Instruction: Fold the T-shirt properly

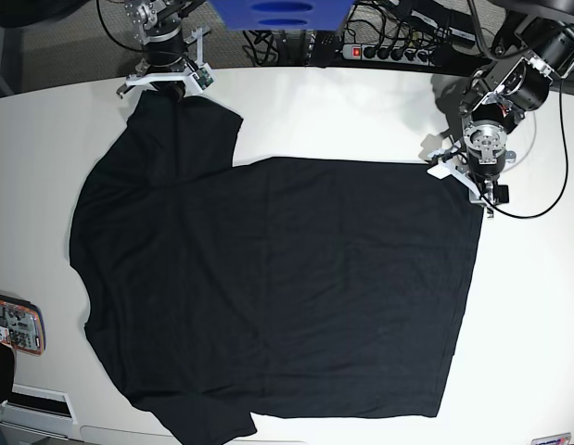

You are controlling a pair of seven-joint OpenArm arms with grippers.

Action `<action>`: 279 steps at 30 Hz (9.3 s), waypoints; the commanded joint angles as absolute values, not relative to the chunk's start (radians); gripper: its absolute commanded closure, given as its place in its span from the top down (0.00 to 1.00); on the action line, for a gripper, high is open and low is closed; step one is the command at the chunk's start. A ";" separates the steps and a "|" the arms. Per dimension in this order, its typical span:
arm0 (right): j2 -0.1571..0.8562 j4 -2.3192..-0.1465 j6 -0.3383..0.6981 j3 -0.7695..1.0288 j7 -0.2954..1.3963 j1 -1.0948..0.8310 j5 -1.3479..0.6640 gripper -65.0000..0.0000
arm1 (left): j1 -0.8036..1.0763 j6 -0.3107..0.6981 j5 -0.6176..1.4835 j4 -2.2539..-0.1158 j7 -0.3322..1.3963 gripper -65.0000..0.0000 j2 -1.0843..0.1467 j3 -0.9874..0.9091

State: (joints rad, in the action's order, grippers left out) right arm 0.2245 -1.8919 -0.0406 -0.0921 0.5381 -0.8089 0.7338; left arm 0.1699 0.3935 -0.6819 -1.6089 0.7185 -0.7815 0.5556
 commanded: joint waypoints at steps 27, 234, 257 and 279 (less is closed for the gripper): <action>0.231 -1.916 -0.050 -0.193 0.625 -0.816 0.740 0.00 | 0.214 0.435 -0.591 -1.653 0.648 0.00 -0.779 0.567; 0.193 -1.339 0.111 0.249 0.522 0.005 0.122 1.00 | 0.045 0.348 -0.090 -1.495 0.605 1.00 -0.174 -0.205; 0.173 -1.583 0.111 0.295 0.519 -0.369 0.122 1.00 | 0.469 0.348 0.163 -1.808 0.624 1.00 -0.183 -0.381; 0.173 -1.733 0.111 0.315 0.740 -0.064 0.124 1.00 | 0.246 0.348 0.156 -1.939 0.814 1.00 -0.174 -0.364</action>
